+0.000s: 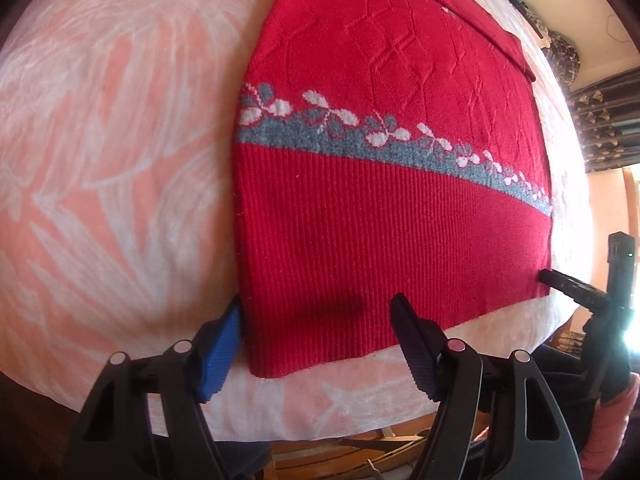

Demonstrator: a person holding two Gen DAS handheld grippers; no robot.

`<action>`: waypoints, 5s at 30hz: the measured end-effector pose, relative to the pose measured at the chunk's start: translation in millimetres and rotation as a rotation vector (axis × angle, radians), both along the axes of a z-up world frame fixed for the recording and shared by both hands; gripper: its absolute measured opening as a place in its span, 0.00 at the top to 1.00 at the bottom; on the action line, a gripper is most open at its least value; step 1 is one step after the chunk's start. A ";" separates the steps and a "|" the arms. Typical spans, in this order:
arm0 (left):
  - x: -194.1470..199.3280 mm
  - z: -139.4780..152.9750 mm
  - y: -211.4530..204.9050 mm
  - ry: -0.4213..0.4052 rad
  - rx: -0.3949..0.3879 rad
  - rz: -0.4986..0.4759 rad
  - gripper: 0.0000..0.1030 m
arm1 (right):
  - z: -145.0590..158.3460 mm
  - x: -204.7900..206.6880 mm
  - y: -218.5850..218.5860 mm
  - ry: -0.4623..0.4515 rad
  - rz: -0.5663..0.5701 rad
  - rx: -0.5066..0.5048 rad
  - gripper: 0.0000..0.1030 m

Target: Fold small clothes

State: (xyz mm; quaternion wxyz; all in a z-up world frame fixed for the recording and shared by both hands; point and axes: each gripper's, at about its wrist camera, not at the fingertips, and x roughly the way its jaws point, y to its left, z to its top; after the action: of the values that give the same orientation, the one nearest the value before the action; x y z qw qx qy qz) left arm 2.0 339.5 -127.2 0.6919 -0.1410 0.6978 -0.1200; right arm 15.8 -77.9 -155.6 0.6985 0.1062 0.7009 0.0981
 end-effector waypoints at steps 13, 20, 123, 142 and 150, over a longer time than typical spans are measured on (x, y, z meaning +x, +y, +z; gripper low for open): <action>15.3 3.4 -2.0 0.007 -0.057 0.017 0.83 | 8.0 7.9 2.0 -0.008 -0.013 0.080 0.95; 19.2 18.3 1.1 -0.040 -0.138 0.026 0.86 | 22.7 15.4 -4.3 -0.044 -0.053 0.157 0.97; 174.0 98.8 -11.4 -0.404 -0.352 0.321 0.96 | 84.2 165.0 -36.5 -0.216 -0.238 0.307 0.97; 289.2 34.1 21.3 -0.350 -0.191 0.337 0.76 | 29.6 263.8 -45.0 -0.194 -0.253 0.182 0.66; 296.5 39.3 49.4 -0.340 -0.183 0.292 0.52 | 32.2 267.2 -43.5 -0.264 -0.120 0.233 0.59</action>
State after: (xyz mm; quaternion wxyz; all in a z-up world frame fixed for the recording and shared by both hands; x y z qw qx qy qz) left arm 298.6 388.9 -88.0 0.7938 -0.2802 0.5299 -0.1031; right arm 282.9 -121.4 -123.4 0.7720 0.2143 0.5795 0.1496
